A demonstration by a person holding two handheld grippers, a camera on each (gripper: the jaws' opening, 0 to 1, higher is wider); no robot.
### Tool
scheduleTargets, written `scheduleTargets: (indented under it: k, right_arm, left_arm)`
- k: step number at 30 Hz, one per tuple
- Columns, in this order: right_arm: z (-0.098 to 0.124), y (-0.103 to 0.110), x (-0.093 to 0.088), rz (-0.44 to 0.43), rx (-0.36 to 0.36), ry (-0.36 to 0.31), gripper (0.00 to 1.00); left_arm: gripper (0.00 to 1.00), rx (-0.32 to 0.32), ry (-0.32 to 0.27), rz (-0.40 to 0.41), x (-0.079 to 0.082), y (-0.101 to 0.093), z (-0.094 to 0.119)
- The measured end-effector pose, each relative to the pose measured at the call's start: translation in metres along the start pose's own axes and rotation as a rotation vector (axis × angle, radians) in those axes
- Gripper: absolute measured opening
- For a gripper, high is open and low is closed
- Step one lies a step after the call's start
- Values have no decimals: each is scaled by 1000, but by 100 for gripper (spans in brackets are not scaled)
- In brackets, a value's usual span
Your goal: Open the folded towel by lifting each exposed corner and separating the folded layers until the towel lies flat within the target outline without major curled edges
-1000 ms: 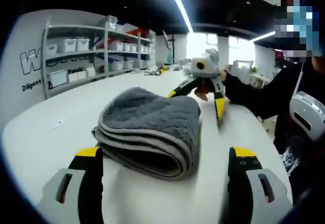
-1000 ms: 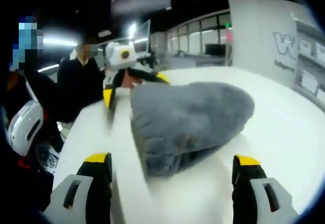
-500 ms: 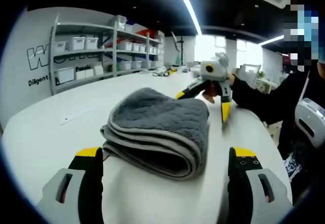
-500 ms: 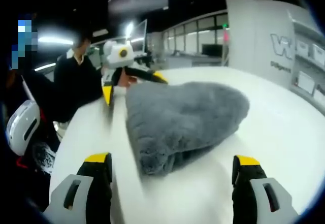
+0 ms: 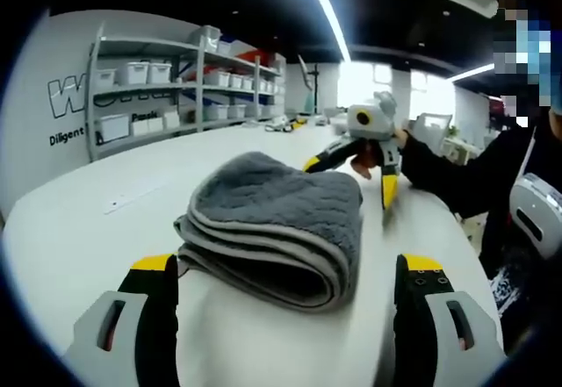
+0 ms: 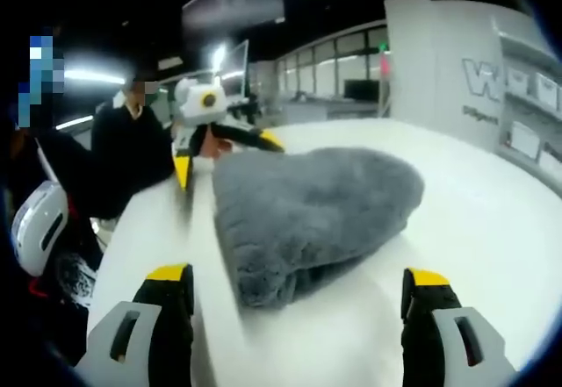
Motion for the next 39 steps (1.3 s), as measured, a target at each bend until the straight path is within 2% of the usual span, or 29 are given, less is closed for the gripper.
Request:
scheduleTargets:
  k: [7, 16, 23, 33, 37, 39]
  right_arm:
    - [6, -11, 11, -15, -56, -54, 100]
    - [6, -13, 13, -17, -73, -66, 100]
    - [7, -17, 16, -5, -97, -77, 100]
    - [11, -21, 26, -29, -113, -132, 99]
    - [14, -26, 31, -58, -128, -165, 97]
    - [15, -29, 33, -62, -143, -178, 97]
  left_arm:
    - [100, 36, -15, 14, 4, 7, 2]
    - [99, 73, -46, 13, 11, 15, 6]
    - [99, 78, -52, 19, 12, 16, 7]
    - [98, 94, -59, 38, 14, 21, 9]
    - [95, 105, -62, 86, 12, 25, 10]
    - [91, 87, -71, 194, 12, 23, 10]
Point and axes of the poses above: the point that each gripper's makers call its tool centre point, and the gripper's own axes: z roughly backward along the fingers, y roughly to its left, x roughly out of its top, the point moved 3 cm from there along z, roughly backward along the fingers, and after that the axes turned 6 degrees about -y, right-handed, at the moved point
